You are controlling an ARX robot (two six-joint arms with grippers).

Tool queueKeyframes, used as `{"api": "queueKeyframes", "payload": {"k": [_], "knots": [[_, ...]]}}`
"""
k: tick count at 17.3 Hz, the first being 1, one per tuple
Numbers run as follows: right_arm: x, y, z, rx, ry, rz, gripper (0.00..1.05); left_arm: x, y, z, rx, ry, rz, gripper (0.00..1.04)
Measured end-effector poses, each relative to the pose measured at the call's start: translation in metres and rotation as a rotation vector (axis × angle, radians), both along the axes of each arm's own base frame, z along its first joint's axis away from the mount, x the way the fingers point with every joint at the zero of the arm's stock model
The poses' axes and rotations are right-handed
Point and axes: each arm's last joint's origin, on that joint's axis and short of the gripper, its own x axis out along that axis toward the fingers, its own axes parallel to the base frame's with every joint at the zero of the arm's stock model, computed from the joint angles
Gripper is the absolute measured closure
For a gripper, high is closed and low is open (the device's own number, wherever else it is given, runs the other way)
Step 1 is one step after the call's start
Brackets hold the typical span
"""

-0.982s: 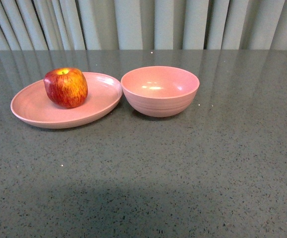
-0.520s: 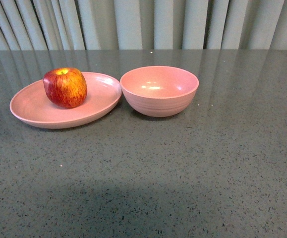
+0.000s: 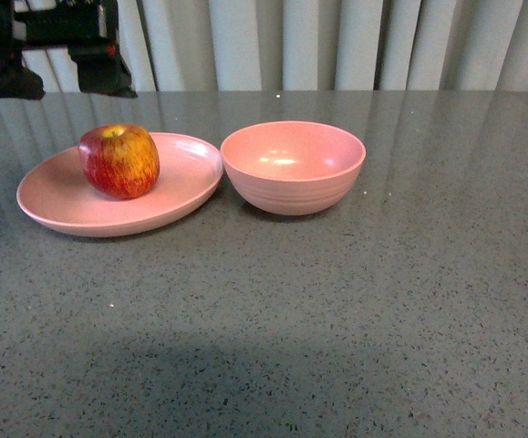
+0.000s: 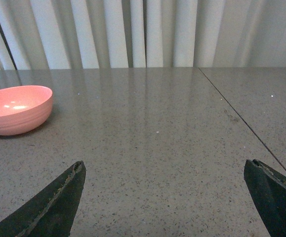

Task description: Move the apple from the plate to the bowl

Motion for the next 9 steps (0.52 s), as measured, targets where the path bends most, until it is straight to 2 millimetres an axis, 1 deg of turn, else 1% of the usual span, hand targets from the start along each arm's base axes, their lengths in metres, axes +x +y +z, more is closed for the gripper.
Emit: {"api": "queueKeyframes", "payload": {"k": [2, 7, 8, 9], "knots": [[0.000, 0.000, 0.000, 0.000, 0.000, 0.000, 0.07, 0.007, -0.001, -0.006, 0.007, 0.036, 0.004, 0.07], [0.000, 0.000, 0.000, 0.000, 0.000, 0.000, 0.07, 0.016, -0.003, -0.012, 0.000, 0.088, 0.002, 0.07], [0.000, 0.000, 0.000, 0.000, 0.000, 0.000, 0.07, 0.026, -0.009, -0.011, -0.014, 0.121, 0.001, 0.07], [0.000, 0.000, 0.000, 0.000, 0.000, 0.000, 0.07, 0.028, -0.015, -0.021, -0.018, 0.185, -0.016, 0.07]]}}
